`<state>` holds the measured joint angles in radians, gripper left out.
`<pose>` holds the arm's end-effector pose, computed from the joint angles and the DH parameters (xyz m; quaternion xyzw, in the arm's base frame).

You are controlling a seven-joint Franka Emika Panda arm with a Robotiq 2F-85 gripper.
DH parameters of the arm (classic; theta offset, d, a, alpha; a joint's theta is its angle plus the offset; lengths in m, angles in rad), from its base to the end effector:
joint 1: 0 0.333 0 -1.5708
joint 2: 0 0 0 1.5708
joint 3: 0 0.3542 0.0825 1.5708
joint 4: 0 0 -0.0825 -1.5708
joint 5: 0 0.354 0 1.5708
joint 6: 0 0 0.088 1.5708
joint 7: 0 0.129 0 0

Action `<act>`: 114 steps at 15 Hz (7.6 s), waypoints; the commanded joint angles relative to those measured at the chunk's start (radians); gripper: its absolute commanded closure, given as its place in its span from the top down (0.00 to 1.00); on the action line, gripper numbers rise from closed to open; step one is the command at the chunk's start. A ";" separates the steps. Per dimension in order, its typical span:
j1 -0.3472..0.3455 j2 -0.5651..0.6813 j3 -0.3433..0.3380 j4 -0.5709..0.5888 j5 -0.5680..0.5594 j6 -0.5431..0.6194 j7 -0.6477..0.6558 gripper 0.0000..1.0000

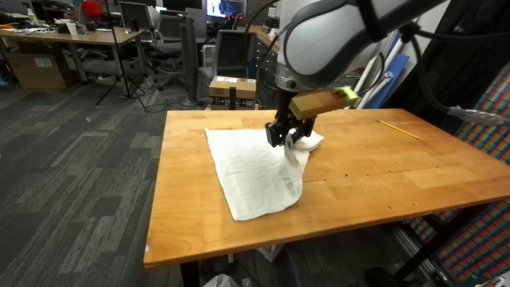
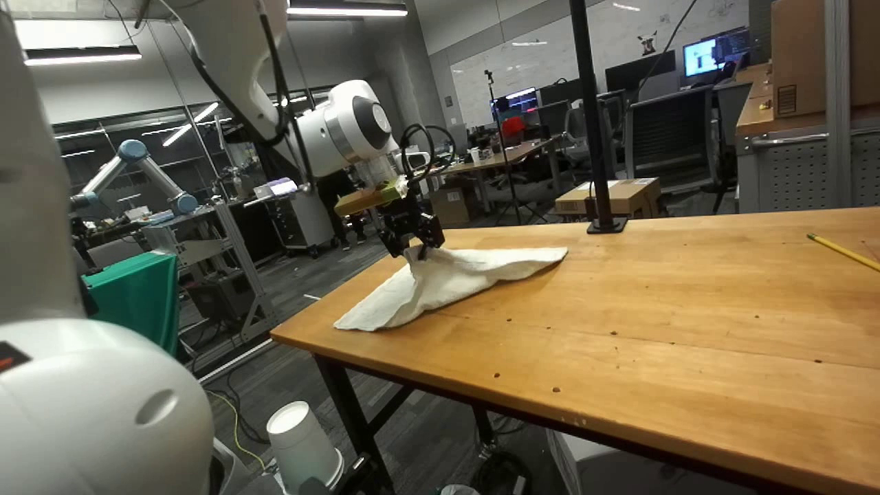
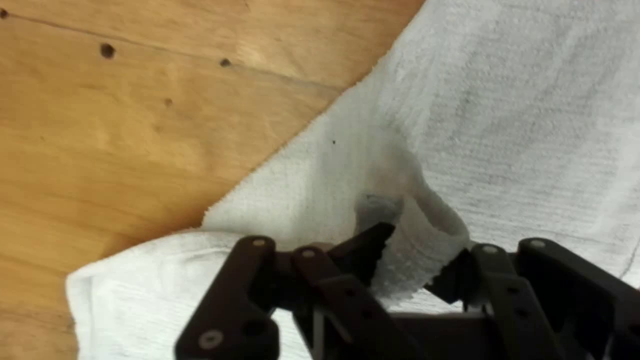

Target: Fold the towel diagonally in half twice

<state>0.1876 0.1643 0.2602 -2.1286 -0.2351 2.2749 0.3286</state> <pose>0.4975 0.2245 0.3697 0.9886 0.1341 0.0213 0.0647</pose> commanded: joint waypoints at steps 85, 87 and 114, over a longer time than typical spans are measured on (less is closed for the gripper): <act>0.160 0.511 -0.404 0.518 -0.099 0.282 0.137 0.26; 0.179 0.482 -0.406 0.484 -0.106 0.287 0.149 0.10; 0.315 -0.030 -0.042 0.062 -0.451 -0.234 0.687 0.00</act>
<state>0.5213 0.1536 0.1574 -2.0768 -0.6740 2.1510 0.9741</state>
